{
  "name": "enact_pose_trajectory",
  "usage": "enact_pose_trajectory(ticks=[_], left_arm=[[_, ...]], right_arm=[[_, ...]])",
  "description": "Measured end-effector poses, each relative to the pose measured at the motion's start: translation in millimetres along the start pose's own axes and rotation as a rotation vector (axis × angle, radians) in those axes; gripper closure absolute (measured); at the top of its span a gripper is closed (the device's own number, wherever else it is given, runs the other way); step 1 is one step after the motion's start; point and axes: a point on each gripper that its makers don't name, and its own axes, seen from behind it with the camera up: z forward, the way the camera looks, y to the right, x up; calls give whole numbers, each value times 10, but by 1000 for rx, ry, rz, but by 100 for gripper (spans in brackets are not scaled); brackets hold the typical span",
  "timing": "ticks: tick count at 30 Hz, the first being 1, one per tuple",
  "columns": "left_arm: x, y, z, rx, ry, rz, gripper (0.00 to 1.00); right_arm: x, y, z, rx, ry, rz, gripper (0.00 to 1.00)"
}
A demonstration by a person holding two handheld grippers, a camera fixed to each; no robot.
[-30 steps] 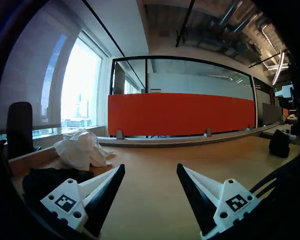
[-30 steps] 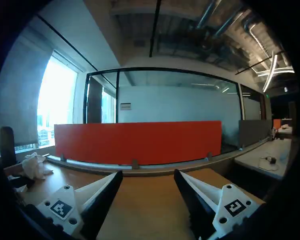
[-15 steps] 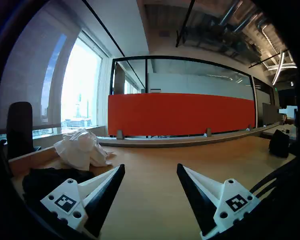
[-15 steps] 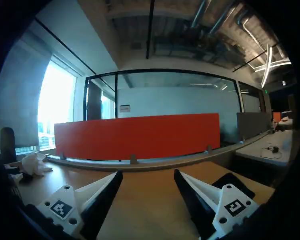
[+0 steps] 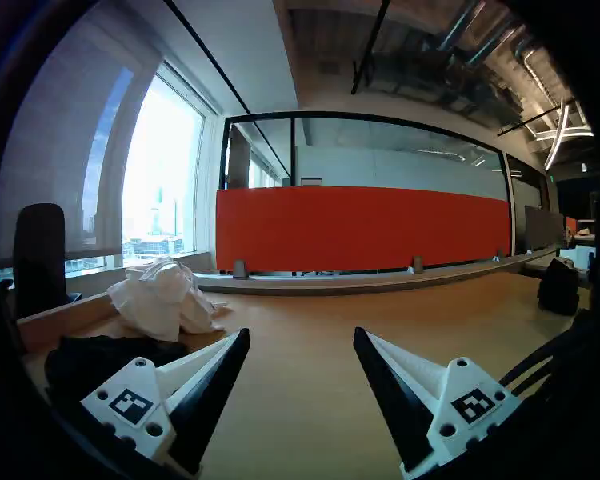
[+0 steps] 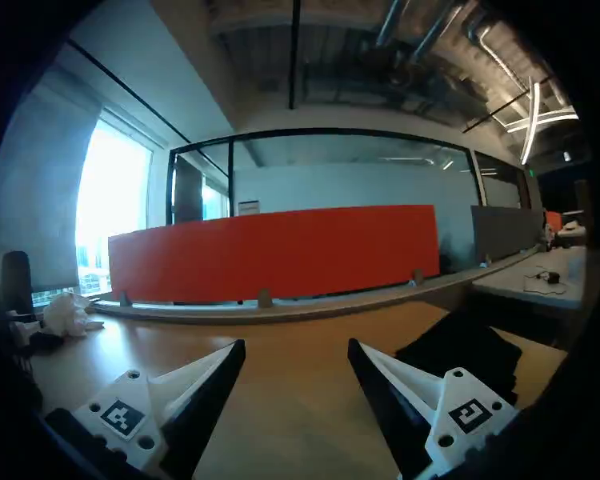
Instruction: Fold towel
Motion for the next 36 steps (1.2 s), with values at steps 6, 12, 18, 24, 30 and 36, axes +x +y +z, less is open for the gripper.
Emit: enact_pose_trajectory(ticks=[6, 12, 18, 24, 30, 36], left_arm=[[-5, 0, -2, 0, 0, 0, 4], [-9, 1, -5, 0, 0, 0, 4], [-10, 0, -7, 0, 0, 0, 4], [-6, -4, -10, 0, 0, 0, 4], [-9, -4, -7, 0, 0, 0, 4], [-11, -3, -6, 0, 0, 0, 4]], right_arm=[[-84, 112, 21, -23, -2, 6, 1], [-143, 89, 3, -10, -7, 6, 1], [-189, 68, -15, -3, -12, -5, 1], [-264, 38, -3, 3, -13, -4, 1], [-270, -21, -20, 13, -19, -29, 1], [-278, -100, -37, 32, -22, -58, 1]])
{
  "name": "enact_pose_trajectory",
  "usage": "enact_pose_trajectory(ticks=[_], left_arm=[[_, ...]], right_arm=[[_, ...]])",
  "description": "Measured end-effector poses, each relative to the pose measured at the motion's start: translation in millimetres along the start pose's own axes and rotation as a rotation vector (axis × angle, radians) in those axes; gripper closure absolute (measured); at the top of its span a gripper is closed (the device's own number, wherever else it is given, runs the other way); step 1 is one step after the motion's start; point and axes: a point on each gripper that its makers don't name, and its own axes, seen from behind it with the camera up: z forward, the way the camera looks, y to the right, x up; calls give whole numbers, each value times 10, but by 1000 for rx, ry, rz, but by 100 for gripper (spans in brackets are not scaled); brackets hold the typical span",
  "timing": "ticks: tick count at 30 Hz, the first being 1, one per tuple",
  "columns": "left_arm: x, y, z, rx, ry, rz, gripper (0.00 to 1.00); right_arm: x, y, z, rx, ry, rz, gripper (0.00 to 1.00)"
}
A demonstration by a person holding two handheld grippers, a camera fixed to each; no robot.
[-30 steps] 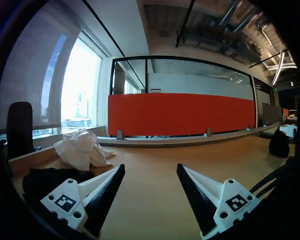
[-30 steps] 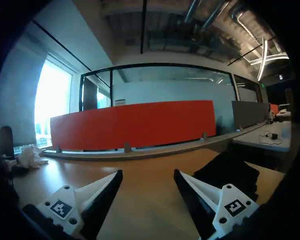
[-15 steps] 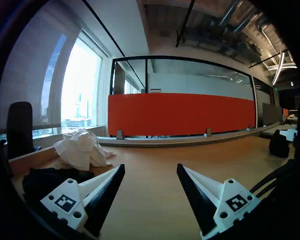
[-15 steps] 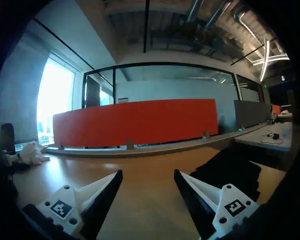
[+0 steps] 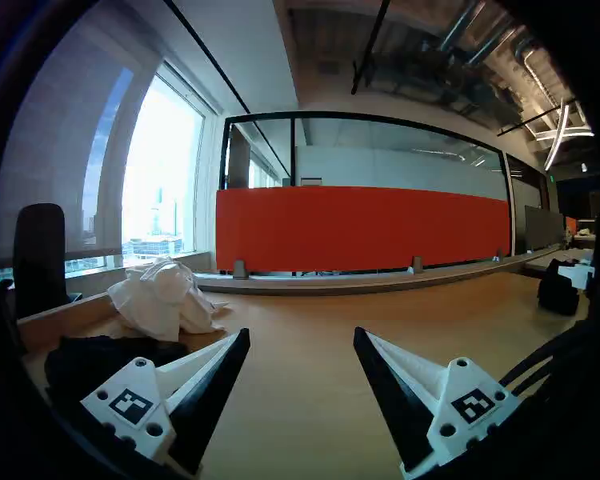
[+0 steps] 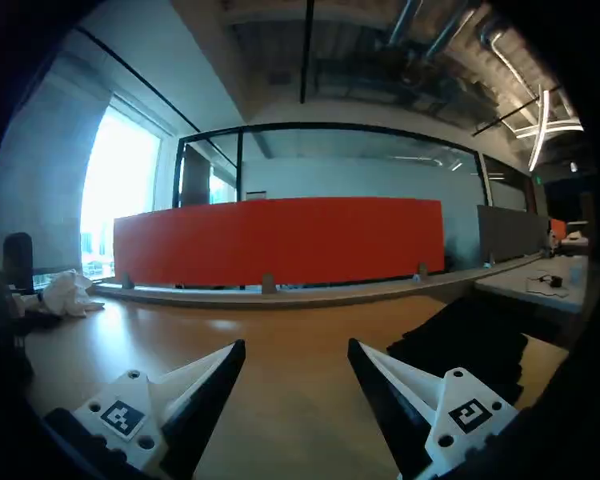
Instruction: Fold towel
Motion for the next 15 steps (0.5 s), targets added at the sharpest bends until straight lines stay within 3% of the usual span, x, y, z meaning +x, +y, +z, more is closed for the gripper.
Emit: enact_pose_trajectory(ticks=[6, 15], left_arm=[[0, 0, -1, 0, 0, 0, 4], [-2, 3, -2, 0, 0, 0, 4]], right_arm=[[-20, -60, 0, 3, -2, -34, 1], [-19, -69, -21, 5, -3, -32, 1]])
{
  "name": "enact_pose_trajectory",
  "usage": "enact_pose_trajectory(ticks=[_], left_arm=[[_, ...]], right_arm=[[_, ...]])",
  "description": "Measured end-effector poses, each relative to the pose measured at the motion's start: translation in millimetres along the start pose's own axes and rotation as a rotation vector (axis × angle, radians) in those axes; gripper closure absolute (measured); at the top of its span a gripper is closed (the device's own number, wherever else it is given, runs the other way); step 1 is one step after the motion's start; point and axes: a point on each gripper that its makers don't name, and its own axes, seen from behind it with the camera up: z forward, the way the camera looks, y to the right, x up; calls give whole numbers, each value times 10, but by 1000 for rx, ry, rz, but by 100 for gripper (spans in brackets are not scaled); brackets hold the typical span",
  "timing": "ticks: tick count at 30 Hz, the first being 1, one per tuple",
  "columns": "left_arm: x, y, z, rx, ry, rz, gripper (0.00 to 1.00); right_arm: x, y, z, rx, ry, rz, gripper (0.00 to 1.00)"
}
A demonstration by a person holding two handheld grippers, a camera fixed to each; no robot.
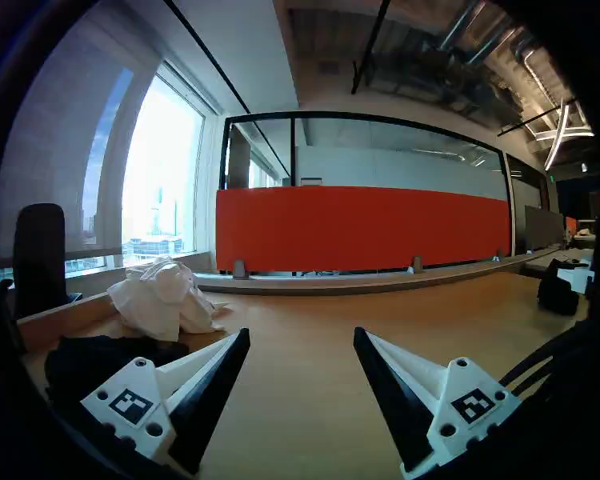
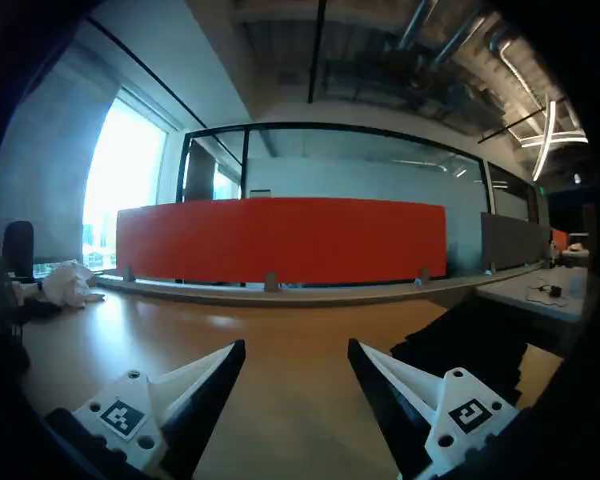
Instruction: Fold towel
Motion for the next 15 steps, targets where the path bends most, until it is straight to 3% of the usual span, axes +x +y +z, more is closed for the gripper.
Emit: enact_pose_trajectory(ticks=[15], left_arm=[[9, -1, -2, 0, 0, 0, 4]], right_arm=[[0, 5, 2, -4, -1, 0, 1]])
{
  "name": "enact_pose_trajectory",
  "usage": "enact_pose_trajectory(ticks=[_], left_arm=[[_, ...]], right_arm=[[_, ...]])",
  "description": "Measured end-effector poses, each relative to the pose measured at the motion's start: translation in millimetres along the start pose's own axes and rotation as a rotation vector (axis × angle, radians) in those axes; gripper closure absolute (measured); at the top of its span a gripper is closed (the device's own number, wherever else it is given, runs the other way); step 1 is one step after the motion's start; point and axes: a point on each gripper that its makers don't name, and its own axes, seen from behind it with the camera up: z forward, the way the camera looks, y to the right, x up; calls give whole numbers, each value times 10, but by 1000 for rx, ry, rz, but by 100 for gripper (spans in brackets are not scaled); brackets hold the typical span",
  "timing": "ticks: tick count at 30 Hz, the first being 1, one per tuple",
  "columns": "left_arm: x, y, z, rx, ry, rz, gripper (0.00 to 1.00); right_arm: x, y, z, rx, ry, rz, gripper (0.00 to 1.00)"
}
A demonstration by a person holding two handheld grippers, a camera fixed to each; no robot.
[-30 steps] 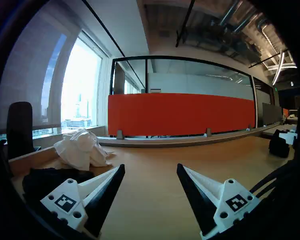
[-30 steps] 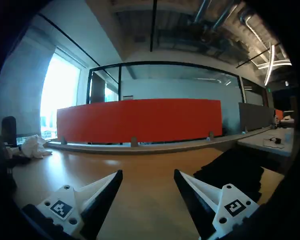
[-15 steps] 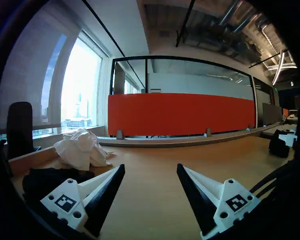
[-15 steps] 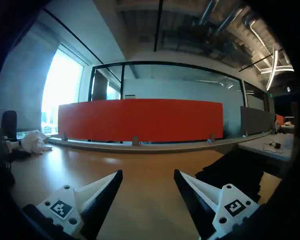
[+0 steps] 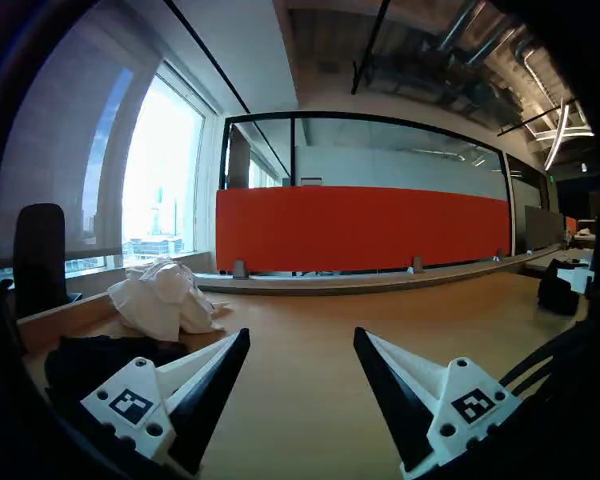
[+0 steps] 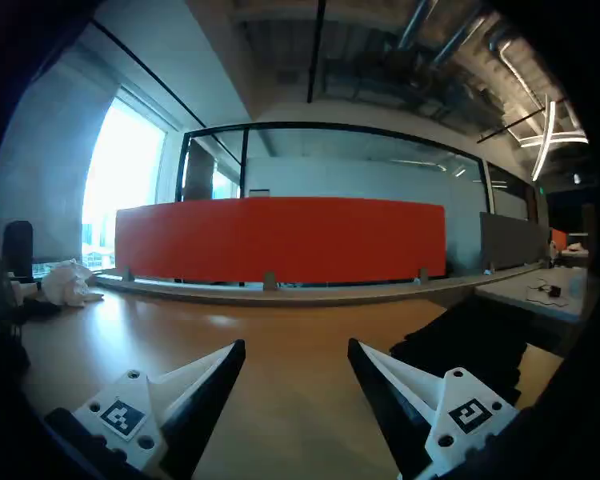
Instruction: Fold towel
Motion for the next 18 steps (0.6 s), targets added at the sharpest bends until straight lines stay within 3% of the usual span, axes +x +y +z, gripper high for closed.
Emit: enact_pose_trajectory(ticks=[18], left_arm=[[29, -12, -11, 0, -1, 0, 4]], right_arm=[[6, -4, 3, 0, -1, 0, 1]])
